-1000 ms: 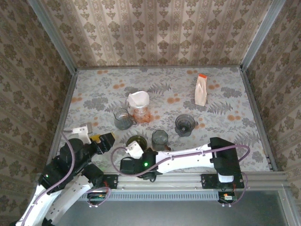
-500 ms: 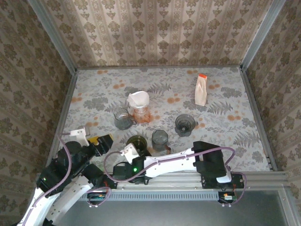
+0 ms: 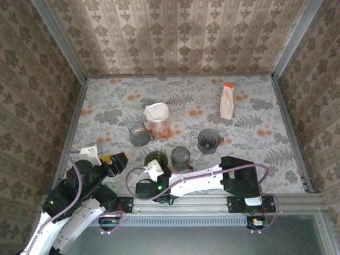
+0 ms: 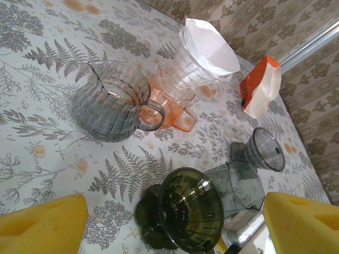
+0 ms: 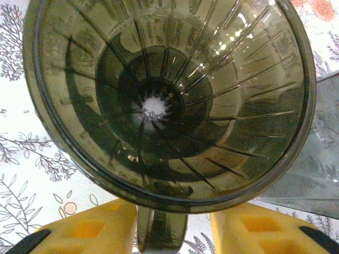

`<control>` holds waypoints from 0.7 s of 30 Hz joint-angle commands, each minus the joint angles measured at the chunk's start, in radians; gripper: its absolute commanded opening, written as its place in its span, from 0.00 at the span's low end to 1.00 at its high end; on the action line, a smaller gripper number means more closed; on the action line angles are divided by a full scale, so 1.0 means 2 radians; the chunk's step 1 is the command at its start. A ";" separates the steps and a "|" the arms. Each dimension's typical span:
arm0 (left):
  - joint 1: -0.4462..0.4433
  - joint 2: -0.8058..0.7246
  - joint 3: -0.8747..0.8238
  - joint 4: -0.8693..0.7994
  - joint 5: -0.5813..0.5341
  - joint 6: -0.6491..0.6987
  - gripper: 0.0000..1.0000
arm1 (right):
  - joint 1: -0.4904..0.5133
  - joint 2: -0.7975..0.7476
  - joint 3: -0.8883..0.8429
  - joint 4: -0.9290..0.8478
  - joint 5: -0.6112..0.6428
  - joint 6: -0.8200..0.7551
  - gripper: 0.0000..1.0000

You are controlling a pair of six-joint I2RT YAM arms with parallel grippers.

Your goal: Place the coffee filter in the dripper

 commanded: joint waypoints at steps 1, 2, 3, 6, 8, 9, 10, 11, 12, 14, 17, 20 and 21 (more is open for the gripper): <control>0.004 -0.003 -0.004 0.007 -0.003 -0.007 0.88 | -0.001 -0.028 -0.018 0.035 -0.006 -0.013 0.37; 0.003 -0.003 -0.004 0.007 -0.003 -0.007 0.88 | -0.001 -0.030 -0.022 0.040 -0.006 -0.016 0.34; 0.003 -0.003 -0.005 0.007 -0.002 -0.007 0.88 | -0.001 -0.033 -0.028 0.048 -0.008 -0.018 0.31; 0.003 -0.003 -0.005 0.008 -0.001 -0.008 0.88 | -0.002 -0.037 -0.033 0.059 -0.012 -0.026 0.25; 0.003 -0.003 -0.005 0.008 -0.002 -0.008 0.88 | -0.002 -0.037 -0.034 0.060 -0.013 -0.029 0.21; 0.004 -0.003 -0.005 0.008 -0.001 -0.009 0.88 | -0.002 -0.037 -0.035 0.062 -0.014 -0.030 0.19; 0.003 -0.003 -0.005 0.008 0.000 -0.009 0.88 | -0.001 -0.039 -0.036 0.064 -0.014 -0.032 0.17; 0.004 -0.003 -0.005 0.009 -0.001 -0.009 0.88 | 0.000 -0.040 -0.038 0.066 -0.014 -0.034 0.16; 0.004 -0.003 -0.006 0.009 0.000 -0.009 0.88 | 0.000 -0.043 -0.039 0.067 -0.014 -0.036 0.14; 0.003 -0.003 -0.007 0.010 0.001 -0.009 0.88 | 0.001 -0.051 -0.045 0.070 -0.015 -0.039 0.12; 0.003 -0.002 -0.008 0.011 0.002 -0.009 0.88 | 0.005 -0.078 -0.061 0.085 -0.017 -0.052 0.09; 0.004 -0.001 -0.008 0.013 0.003 -0.008 0.88 | 0.010 -0.117 -0.076 0.085 -0.020 -0.063 0.08; 0.004 0.000 -0.008 0.014 0.003 -0.009 0.88 | 0.011 -0.130 -0.079 0.081 -0.023 -0.064 0.07</control>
